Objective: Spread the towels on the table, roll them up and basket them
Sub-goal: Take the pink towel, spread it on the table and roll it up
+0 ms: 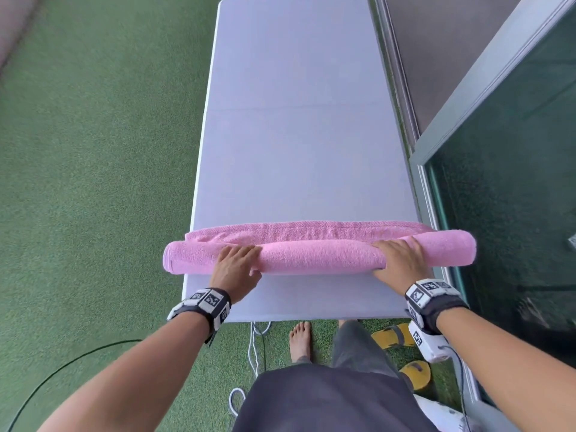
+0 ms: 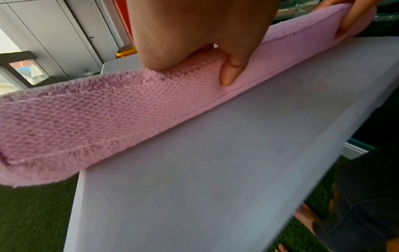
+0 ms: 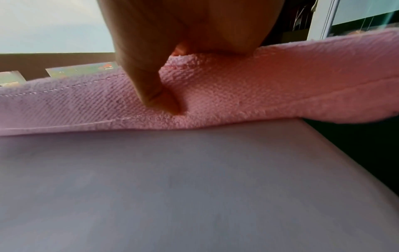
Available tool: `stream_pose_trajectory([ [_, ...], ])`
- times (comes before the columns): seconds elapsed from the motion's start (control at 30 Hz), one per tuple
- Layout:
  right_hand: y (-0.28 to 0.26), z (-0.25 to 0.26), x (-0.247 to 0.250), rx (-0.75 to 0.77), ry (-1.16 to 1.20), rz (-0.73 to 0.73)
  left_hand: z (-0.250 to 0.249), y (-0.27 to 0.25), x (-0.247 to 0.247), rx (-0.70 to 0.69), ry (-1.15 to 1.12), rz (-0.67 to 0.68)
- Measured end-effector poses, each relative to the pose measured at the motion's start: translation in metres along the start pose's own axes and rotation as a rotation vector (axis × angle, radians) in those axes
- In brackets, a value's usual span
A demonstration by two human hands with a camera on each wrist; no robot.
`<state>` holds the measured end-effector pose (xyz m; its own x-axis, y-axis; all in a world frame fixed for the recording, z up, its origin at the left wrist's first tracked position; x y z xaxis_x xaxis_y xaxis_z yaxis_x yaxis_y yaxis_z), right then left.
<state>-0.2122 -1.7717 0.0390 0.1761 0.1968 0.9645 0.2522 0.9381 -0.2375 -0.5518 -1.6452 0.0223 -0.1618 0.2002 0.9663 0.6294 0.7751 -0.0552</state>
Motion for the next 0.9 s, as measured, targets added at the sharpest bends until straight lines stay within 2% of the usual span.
stream_pose_trajectory([
  [0.13, 0.031, 0.003, 0.013, -0.034, -0.051, 0.1, 0.005, 0.029, 0.007, 0.01, 0.046, 0.055],
  [0.2, 0.038, 0.004, 0.013, -0.028, -0.039, 0.0, 0.009, 0.037, 0.007, 0.055, 0.021, 0.002],
  [0.3, 0.028, 0.008, 0.001, 0.066, 0.019, -0.177, 0.011, 0.035, 0.001, 0.115, -0.002, -0.044],
  [0.43, 0.013, 0.003, -0.023, 0.126, -0.04, -0.034, 0.014, 0.023, -0.013, 0.054, 0.06, 0.04],
  [0.63, 0.043, 0.01, -0.012, 0.065, 0.024, -0.086, 0.014, 0.048, 0.0, 0.093, 0.063, 0.036],
  [0.73, 0.064, 0.014, 0.004, -0.006, 0.056, -0.117, 0.008, 0.062, 0.01, 0.206, -0.016, -0.036],
  [0.8, 0.073, 0.029, 0.013, 0.067, 0.111, -0.228, -0.012, 0.068, 0.012, 0.141, -0.043, -0.099],
  [0.83, 0.075, 0.042, 0.015, 0.132, 0.135, -0.236, -0.026, 0.071, 0.008, 0.077, -0.05, -0.079],
  [0.9, 0.074, 0.067, 0.004, 0.234, 0.097, -0.099, -0.05, 0.073, -0.007, 0.011, 0.0, 0.027],
])
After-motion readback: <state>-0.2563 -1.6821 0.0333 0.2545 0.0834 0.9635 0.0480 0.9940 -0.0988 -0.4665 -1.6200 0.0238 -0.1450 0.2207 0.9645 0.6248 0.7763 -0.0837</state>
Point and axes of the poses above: each hand's wrist, its own y-axis towards the middle knuckle, its own x-axis out of the back of the hand, z = x × y, the point moved 2 cm from there along y, towards the middle knuckle, and after that the axes turned 4 degrees about -z, right-handed, at the moved point
